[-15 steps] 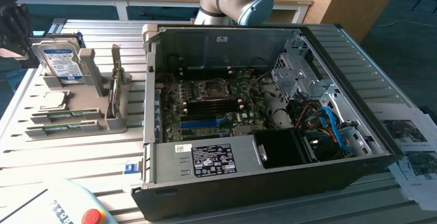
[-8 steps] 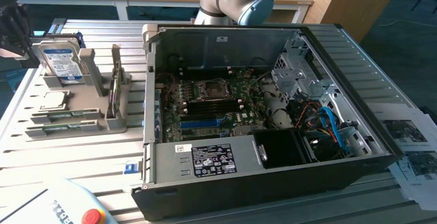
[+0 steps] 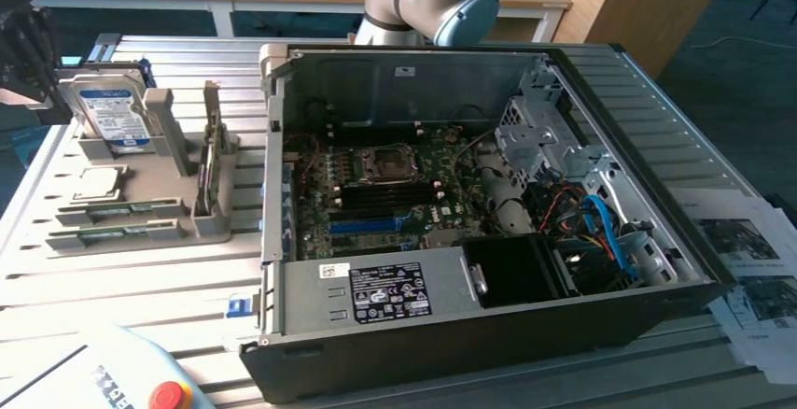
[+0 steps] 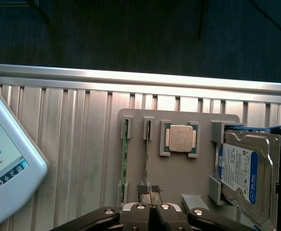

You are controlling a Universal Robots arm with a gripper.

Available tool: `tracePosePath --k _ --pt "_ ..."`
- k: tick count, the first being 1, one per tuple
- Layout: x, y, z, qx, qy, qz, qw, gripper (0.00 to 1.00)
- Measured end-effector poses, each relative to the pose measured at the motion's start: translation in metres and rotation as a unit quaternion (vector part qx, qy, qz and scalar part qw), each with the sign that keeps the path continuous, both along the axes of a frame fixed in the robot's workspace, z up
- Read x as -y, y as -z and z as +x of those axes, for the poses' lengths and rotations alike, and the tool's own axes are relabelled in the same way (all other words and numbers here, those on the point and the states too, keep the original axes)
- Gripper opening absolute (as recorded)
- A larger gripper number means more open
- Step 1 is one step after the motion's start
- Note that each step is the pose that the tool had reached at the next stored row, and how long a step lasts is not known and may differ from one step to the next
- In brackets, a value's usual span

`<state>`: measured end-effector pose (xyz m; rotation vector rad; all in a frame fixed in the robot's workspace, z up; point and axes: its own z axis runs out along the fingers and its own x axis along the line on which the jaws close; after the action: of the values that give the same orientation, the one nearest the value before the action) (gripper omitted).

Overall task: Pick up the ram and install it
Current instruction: 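Pick up the ram and move it above insertion slot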

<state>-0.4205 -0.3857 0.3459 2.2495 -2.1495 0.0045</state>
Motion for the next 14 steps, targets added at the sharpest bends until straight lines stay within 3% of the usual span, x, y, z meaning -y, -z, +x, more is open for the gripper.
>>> tracePosePath --k 7,14 --pt "0.0 0.0003 0.0 0.0001 0.0 0.0 1.0 0.1" --pt "0.0 0.0127 0.0 0.0 0.0 0.0 1.0 0.1"
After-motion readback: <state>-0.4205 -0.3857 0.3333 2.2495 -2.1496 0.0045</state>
